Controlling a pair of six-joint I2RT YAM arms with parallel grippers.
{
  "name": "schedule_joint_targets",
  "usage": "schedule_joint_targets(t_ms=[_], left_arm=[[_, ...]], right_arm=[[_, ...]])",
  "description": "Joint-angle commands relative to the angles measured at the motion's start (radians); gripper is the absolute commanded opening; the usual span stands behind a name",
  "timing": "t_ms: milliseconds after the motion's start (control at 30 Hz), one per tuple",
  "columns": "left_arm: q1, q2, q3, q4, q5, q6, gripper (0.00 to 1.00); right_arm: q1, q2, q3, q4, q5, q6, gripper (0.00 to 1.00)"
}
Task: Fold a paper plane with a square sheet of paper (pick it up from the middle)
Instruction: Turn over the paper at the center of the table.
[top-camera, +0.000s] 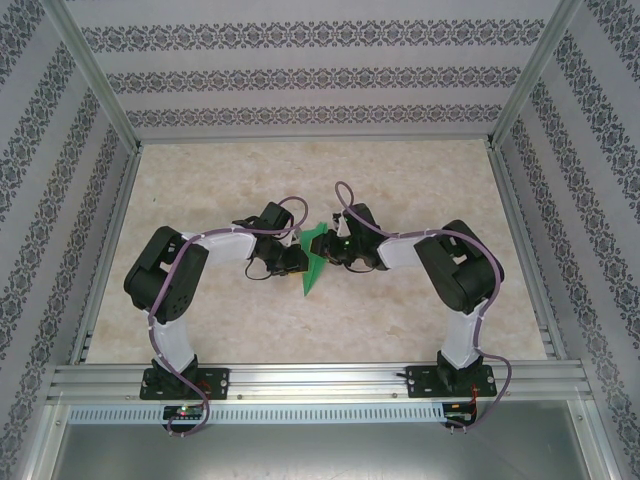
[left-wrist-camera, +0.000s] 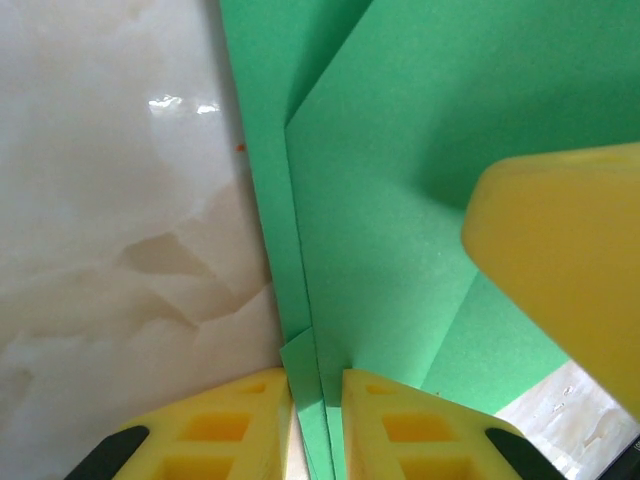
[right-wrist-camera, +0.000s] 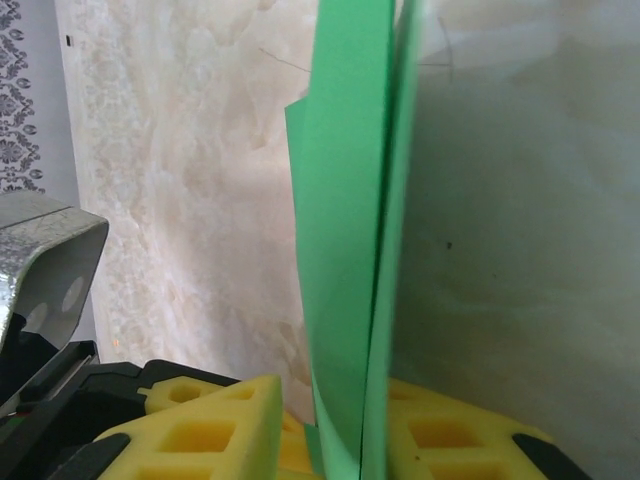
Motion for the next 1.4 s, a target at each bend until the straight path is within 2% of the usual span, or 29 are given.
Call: schedule_joint_targets(t_ms=[0,300,400,500,567,667,833,933,1000,1167,1233,1367], left_arm=[[-0.010,-0.018,-0.006,0.017,-0.030,-0.011,0.22],[-0.009,-0.060,-0.020,0.034,-0.030,-0.022,0.23],[-0.009,-0.118,-0.050,0.069,-0.038,-0.046,0.26],[-0.010,-0.228,-0.099,0.101,-0.099,-0.077,0.31],[-0.009,-0.312,-0.133,0.109,-0.172,-0.094,0.33],[-0.008,-0.440,-0.159,0.056,-0.319,-0.106,0.35],[-0.001,-0.583,-0.186,-0.052,-0.554,-0.136,0.37],[0.009,-0.639,-0.211,-0.080,-0.639,-0.169,0.38],[0.017,-0.669,-0.230,-0.092,-0.679,-0.202,0.39],[0.025,-0.728,-0.261,-0.108,-0.748,-0.239,0.40],[0.027,-0.747,-0.265,-0.118,-0.762,-0.239,0.41],[0.027,-0.763,-0.269,-0.131,-0.763,-0.232,0.41]], right_arm=[[0.013,0.031,0.028,0.009,-0.013,-0.044,0.24],[0.010,-0.004,0.041,-0.050,0.014,-0.076,0.10],[0.008,-0.048,0.055,-0.120,0.032,-0.105,0.06],[0.004,-0.125,0.083,-0.276,0.103,-0.173,0.05],[0.005,-0.189,0.114,-0.422,0.180,-0.244,0.05],[0.022,-0.275,0.191,-0.714,0.384,-0.361,0.05],[0.088,-0.331,0.350,-1.163,0.853,-0.461,0.05],[0.134,-0.294,0.428,-1.368,1.084,-0.446,0.04],[0.162,-0.258,0.456,-1.447,1.153,-0.428,0.03],[0.256,-0.127,0.505,-1.508,1.188,-0.361,0.03],[0.302,-0.040,0.552,-1.523,1.175,-0.327,0.07],[0.372,0.132,0.680,-1.548,1.134,-0.281,0.08]])
